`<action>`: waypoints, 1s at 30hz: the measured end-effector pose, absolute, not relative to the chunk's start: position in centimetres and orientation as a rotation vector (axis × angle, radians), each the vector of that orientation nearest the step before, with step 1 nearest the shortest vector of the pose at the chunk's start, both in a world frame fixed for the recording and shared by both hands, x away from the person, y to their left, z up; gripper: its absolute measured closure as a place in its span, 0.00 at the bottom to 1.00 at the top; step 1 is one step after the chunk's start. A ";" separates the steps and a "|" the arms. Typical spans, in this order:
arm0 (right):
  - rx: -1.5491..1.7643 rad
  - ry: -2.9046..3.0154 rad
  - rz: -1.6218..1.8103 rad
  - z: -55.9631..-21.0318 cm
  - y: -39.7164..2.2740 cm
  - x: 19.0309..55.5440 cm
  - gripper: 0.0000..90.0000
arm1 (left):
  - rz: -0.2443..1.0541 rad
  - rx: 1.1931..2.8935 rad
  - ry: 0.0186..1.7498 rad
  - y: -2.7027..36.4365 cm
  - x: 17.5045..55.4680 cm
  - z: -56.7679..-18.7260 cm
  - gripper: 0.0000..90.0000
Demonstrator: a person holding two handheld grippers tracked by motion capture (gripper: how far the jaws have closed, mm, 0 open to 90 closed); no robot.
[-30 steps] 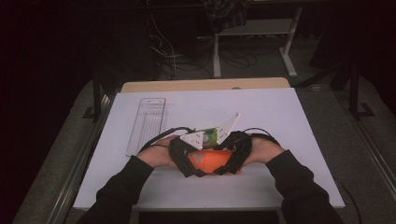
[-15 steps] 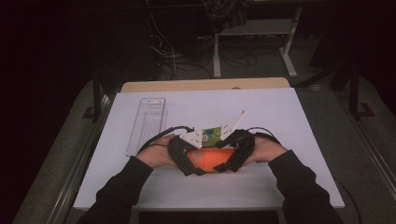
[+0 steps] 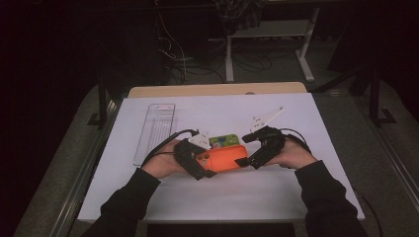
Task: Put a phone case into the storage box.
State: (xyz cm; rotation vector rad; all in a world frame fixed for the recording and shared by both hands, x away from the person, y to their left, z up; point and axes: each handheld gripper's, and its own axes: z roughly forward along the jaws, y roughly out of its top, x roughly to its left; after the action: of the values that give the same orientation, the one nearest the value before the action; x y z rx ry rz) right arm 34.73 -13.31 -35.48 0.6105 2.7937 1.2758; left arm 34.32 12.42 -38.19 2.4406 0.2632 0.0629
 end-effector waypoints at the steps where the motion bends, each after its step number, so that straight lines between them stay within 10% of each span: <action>1: 0.629 2.783 1.270 -35.6 -13.5 34.9 0.06 | 0.072 2.444 0.274 12.5 34.3 -38.2 0.18; 30: 1.157 2.403 1.121 -40.5 -16.0 32.6 0.00 | 0.191 2.430 0.616 13.0 34.7 -38.7 0.18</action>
State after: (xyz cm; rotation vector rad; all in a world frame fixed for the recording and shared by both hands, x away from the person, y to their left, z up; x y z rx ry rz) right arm 32.55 -16.00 -40.46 1.1573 2.4030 1.1211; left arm 34.66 13.03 -38.66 2.4301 0.6165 0.1915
